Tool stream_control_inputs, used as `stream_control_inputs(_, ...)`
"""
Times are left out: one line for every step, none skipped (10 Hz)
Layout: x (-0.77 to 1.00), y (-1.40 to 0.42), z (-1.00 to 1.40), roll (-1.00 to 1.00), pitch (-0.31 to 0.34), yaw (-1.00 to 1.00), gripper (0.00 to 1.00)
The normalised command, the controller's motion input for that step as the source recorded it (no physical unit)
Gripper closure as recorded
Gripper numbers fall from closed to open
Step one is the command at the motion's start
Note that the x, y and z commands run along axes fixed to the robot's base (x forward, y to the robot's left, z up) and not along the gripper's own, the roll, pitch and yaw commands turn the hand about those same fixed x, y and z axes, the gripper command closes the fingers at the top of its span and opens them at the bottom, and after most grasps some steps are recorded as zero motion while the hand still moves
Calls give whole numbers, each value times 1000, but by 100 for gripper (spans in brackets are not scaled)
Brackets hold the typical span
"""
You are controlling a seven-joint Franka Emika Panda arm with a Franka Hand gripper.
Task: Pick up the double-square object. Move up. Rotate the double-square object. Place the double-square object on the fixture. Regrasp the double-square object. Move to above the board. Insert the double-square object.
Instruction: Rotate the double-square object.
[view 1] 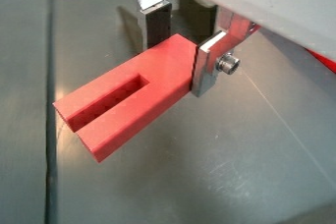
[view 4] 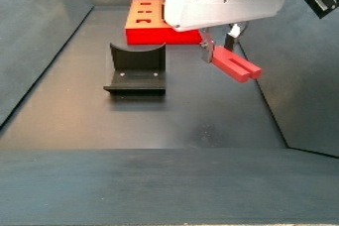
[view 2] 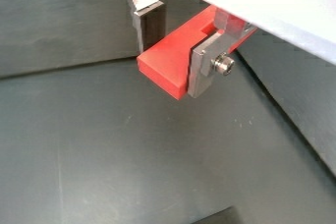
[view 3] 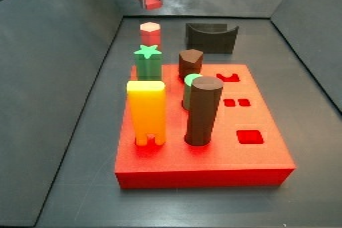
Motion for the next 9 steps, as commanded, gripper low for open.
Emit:
stream_control_inputs(-10, 17, -13, 3, -19, -1000, 100)
stream_control_inputs(-10, 18, -13, 3, -21, -1000, 100)
stream_control_inputs(-11, 17, -14, 4, -28, -1000, 100)
stream_control_inputs(-11, 18, -14, 5, -32, -1000, 100)
stream_control_inputs(-12, 18, -14, 4, -31, -706, 100)
stream_control_inputs(-13, 17, -14, 4, -30, -490, 100)
stream_control_inputs(-13, 17, -14, 4, -30, -290, 100)
stream_control_inputs(0, 0, -1000, 0, 0, 0, 100)
stream_control_inputs(13, 2, -1000, 1, -13, 34, 100)
